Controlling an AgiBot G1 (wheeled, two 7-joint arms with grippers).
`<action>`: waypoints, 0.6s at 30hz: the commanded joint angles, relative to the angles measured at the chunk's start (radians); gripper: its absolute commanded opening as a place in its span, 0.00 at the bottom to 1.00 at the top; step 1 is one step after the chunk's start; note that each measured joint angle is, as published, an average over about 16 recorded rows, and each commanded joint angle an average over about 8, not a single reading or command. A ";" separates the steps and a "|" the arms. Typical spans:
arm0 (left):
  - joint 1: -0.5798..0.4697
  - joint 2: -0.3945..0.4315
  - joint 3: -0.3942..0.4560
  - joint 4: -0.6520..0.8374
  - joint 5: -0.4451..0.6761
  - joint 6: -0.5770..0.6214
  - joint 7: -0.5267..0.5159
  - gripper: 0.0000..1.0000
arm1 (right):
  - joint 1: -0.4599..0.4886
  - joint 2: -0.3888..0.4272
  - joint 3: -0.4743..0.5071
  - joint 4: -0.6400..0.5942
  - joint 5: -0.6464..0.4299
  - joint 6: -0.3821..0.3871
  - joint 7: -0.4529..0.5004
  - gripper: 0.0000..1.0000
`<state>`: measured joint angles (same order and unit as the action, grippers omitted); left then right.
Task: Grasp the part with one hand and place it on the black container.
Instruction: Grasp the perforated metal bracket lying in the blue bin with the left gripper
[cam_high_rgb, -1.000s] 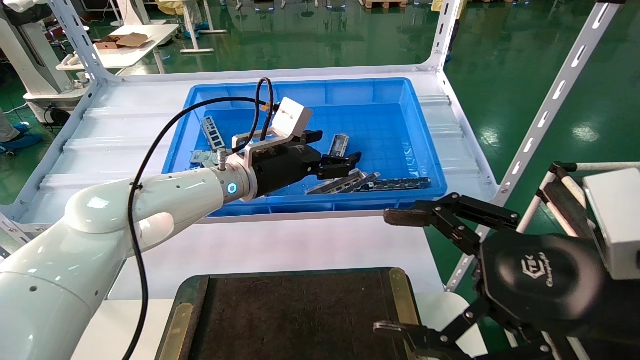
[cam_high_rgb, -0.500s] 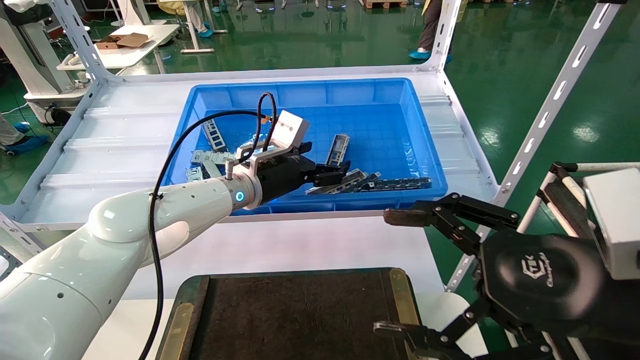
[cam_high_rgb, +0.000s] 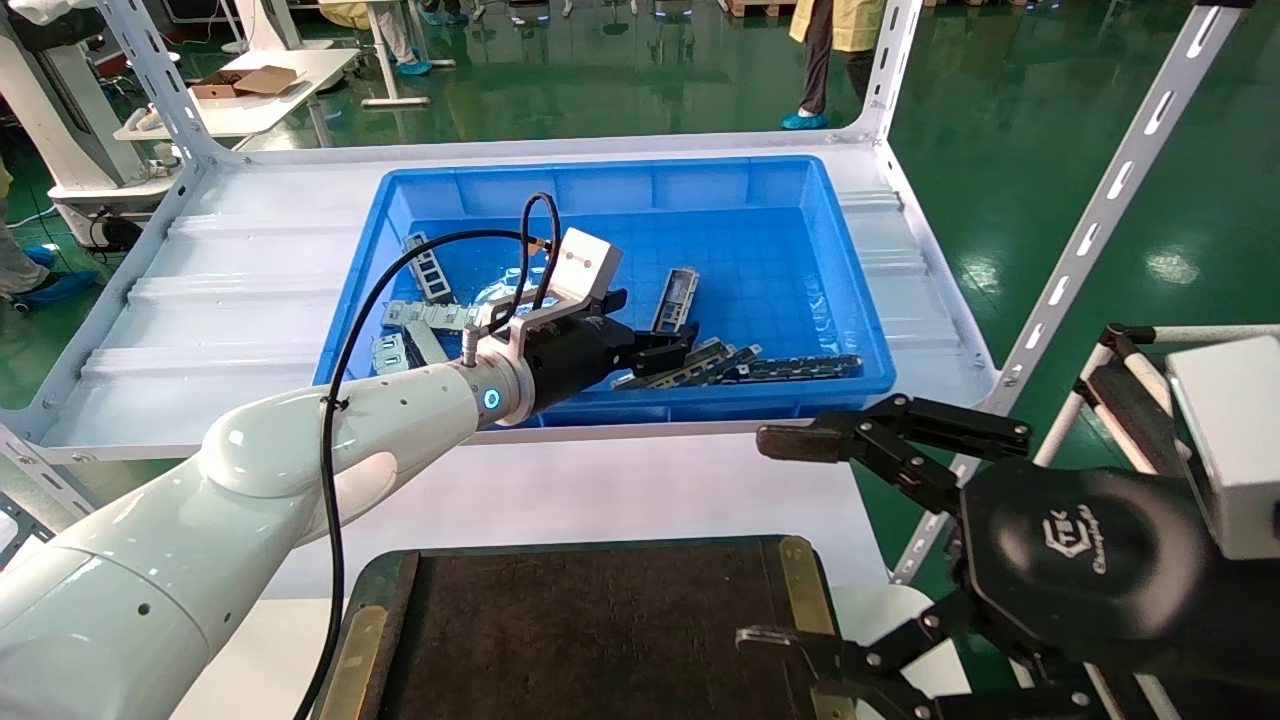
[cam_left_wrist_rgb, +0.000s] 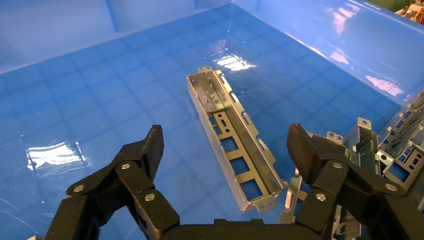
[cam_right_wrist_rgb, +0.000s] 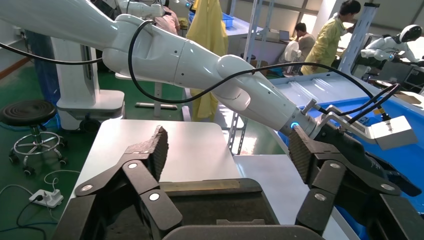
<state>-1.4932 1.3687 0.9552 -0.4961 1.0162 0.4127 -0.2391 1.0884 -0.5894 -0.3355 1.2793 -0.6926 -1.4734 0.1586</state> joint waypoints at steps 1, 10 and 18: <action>-0.001 0.000 0.020 0.000 -0.017 -0.010 0.000 0.00 | 0.000 0.000 0.000 0.000 0.000 0.000 0.000 0.00; -0.008 -0.001 0.078 0.001 -0.093 -0.030 0.015 0.00 | 0.000 0.000 0.000 0.000 0.000 0.000 0.000 0.00; -0.014 -0.001 0.119 0.010 -0.154 -0.041 0.036 0.00 | 0.000 0.000 0.000 0.000 0.000 0.000 0.000 0.00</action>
<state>-1.5068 1.3675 1.0736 -0.4867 0.8631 0.3723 -0.2023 1.0885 -0.5892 -0.3360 1.2793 -0.6923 -1.4732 0.1583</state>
